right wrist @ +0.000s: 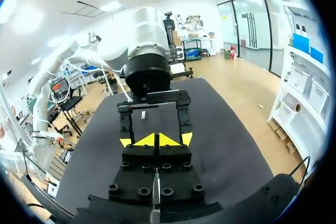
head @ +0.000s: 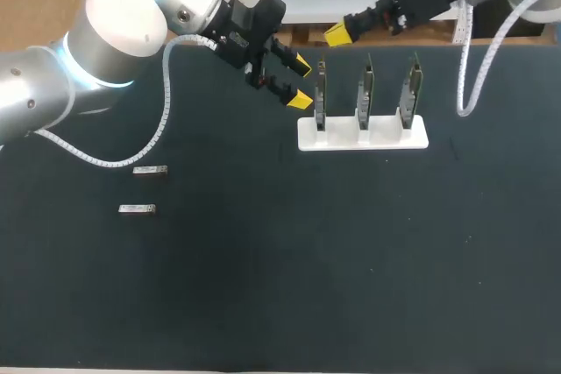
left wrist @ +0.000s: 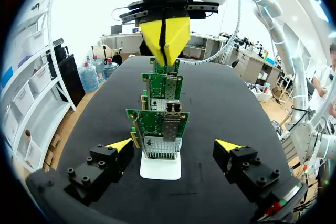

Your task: Pick up the optical module with the left hand, and insert it into the network port with the right hand.

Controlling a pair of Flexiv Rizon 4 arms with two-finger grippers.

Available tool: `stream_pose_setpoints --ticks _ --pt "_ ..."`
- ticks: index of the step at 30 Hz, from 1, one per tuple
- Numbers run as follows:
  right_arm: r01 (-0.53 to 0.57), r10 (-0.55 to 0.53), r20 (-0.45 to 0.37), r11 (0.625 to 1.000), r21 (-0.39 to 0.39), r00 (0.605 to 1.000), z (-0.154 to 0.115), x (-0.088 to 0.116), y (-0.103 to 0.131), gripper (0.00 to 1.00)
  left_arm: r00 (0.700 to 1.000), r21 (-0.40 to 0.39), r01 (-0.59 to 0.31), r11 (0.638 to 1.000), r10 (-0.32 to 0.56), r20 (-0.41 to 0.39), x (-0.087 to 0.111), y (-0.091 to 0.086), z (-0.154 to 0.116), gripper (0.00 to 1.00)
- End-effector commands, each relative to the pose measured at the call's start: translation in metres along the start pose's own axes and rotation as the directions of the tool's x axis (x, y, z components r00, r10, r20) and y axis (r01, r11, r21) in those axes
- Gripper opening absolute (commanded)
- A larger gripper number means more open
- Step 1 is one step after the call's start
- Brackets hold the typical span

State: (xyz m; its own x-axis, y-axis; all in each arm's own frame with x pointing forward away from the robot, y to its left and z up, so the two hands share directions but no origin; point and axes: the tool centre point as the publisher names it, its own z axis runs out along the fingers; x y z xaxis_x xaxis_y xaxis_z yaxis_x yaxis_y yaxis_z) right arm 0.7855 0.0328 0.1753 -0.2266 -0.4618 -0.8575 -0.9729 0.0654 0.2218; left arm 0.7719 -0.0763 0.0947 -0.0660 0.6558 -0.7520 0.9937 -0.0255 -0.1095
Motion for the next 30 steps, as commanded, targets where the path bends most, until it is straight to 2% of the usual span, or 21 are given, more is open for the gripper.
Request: stream_pose_setpoints --ticks 1,17,30 --pt "0.008 -0.008 0.020 1.000 0.004 1.000 -0.013 0.006 0.007 0.00 1.000 0.002 0.002 1.000 -0.002 -0.004 -0.001 0.001 0.000 1.00" --pt "0.068 -0.067 -0.048 0.997 0.035 0.997 -0.062 0.031 0.017 0.00 1.000 0.002 0.002 1.000 -0.002 -0.004 -0.001 0.001 0.000 1.00" --pt "0.118 -0.112 -0.157 0.993 0.030 0.981 -0.067 0.052 0.009 0.00 1.000 0.002 0.002 1.000 -0.002 -0.004 -0.001 0.001 0.000 1.00"
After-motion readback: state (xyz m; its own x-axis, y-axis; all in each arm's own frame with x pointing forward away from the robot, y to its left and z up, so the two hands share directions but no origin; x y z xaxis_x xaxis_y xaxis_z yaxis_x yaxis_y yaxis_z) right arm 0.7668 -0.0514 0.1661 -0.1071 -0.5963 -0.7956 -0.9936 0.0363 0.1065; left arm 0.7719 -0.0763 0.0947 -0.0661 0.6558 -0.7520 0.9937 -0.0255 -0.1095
